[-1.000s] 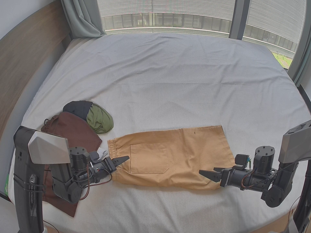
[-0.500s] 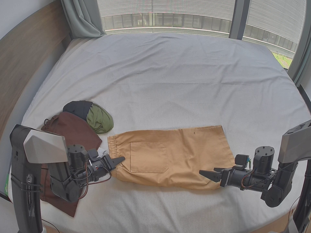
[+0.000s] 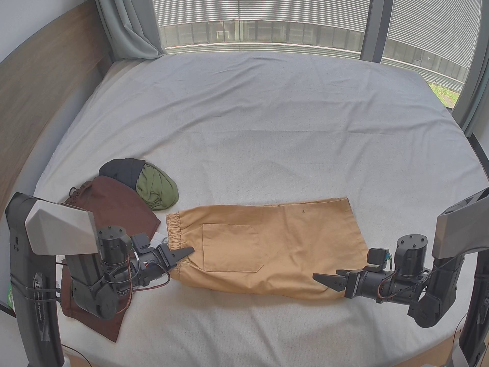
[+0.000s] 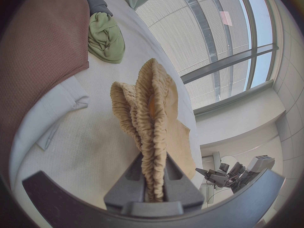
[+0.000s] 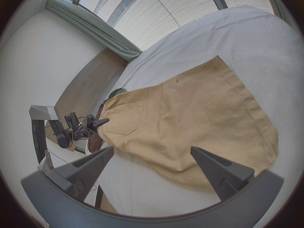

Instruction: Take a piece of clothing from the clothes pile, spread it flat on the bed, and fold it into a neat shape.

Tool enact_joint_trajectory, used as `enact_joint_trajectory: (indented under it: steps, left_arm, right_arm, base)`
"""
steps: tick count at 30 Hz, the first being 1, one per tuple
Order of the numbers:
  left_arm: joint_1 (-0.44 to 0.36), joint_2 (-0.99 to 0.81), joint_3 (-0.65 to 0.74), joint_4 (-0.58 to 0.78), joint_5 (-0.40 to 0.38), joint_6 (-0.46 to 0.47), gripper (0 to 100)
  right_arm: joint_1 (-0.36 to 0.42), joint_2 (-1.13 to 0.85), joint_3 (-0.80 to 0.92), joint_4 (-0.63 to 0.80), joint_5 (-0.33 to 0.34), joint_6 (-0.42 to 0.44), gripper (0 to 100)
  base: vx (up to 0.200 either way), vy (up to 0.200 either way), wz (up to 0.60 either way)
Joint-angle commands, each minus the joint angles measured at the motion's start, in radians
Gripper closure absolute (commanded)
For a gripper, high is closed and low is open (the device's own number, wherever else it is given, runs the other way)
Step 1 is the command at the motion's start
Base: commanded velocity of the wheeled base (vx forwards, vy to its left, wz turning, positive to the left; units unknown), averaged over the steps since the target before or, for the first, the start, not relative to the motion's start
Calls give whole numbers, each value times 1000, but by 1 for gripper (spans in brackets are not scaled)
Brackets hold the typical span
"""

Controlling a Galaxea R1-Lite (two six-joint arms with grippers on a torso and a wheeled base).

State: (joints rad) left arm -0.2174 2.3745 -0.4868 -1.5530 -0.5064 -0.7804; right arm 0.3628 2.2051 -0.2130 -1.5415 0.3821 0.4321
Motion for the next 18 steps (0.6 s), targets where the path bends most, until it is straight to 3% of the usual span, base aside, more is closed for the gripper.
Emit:
enact_joint_trajectory:
  steps: [1, 6, 8, 18]
  left_arm:
    - [13, -32, 22, -2, -21, 1, 100]
    - [41, -57, 48, -2, -61, 20, 100]
    - [61, -55, 56, -2, -89, 67, 100]
    - [90, -55, 76, -1, -107, 105, 100]
  right_arm:
    - [-2, 36, 6, 0, 0, -16, 0]
    - [-5, 45, 10, 0, 0, -30, 0]
    - [-8, 50, 12, 0, -2, -30, 0]
    - [-8, 59, 18, 0, 0, -52, 0]
  base:
    - [0, 0, 0]
    - [0, 0, 0]
    - [0, 0, 0]
    - [0, 0, 0]
